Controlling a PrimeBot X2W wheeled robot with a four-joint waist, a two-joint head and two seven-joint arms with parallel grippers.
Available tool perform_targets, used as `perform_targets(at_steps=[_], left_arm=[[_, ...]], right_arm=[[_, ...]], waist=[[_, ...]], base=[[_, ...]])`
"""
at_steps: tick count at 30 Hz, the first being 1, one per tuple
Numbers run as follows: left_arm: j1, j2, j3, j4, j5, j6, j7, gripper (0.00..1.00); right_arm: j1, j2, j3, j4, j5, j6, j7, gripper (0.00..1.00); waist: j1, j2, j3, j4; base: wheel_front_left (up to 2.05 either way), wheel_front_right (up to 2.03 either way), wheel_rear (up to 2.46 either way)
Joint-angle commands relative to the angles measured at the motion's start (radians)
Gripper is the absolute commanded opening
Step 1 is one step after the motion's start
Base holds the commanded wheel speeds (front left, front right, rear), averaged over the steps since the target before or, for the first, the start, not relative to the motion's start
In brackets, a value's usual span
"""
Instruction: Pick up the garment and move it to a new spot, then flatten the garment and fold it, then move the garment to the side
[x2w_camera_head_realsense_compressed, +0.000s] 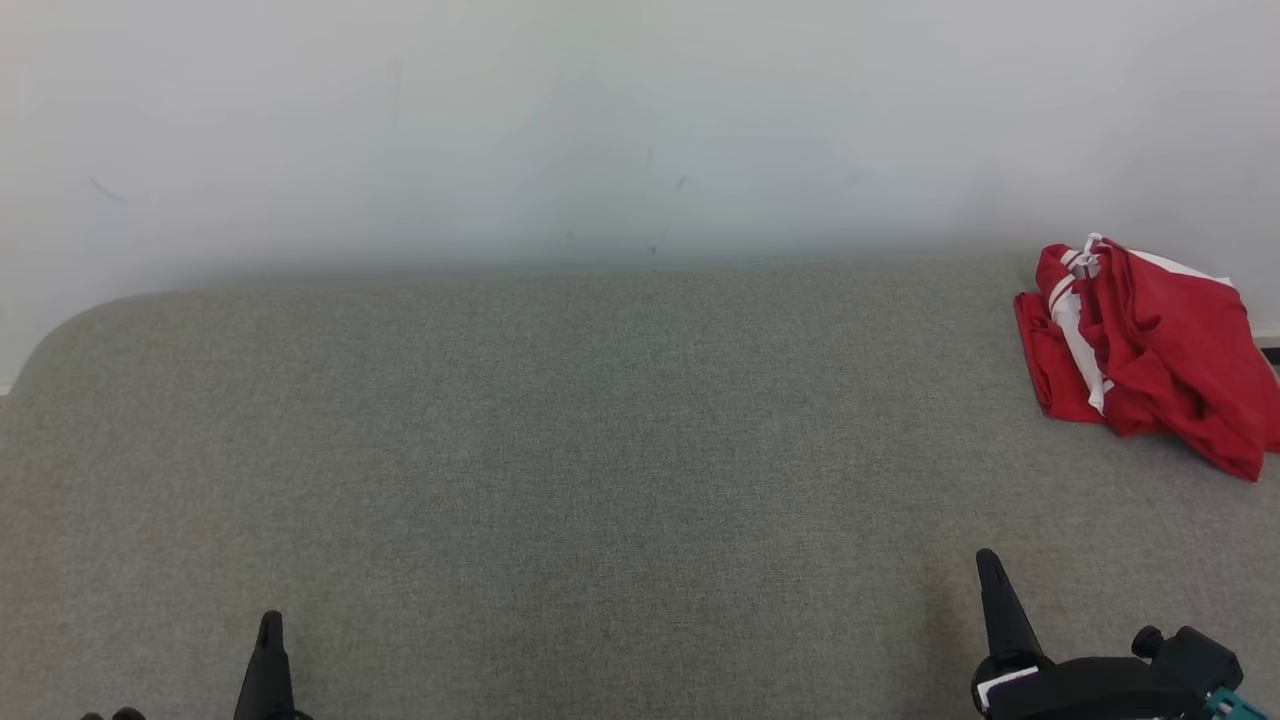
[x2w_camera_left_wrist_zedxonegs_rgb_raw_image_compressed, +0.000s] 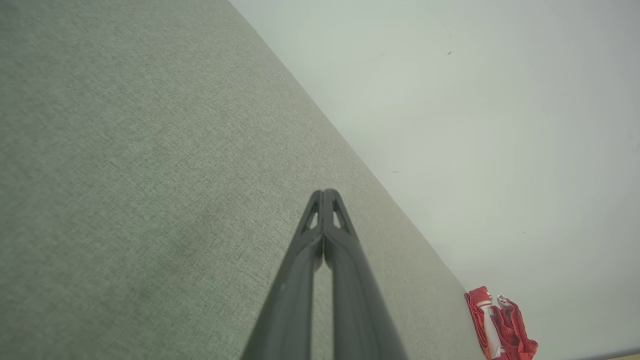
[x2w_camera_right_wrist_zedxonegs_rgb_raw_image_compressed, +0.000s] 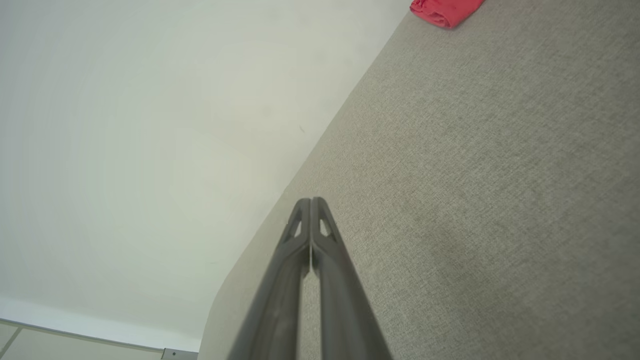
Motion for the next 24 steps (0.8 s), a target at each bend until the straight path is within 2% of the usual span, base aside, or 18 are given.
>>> perform_targets(at_steps=[1,24], left_arm=[[-0.026,0.003,0.003,-0.007,-0.031,-0.005,0.008,0.00],[-0.059,0.003,0.007,0.004,-0.288,-0.014,0.070,0.00]], right_arm=[[-0.022,0.003,-0.004,-0.009,0.027,-0.001,0.006,0.00],[-0.047,0.009,-0.032,-0.005,0.259,-0.001,0.069,0.00]], waist=[[0.0000,0.0000,0.000,0.000],[0.0000,0.0000,0.008,0.000]], base=[[0.00,0.00,0.00],[0.00,0.00,0.00]])
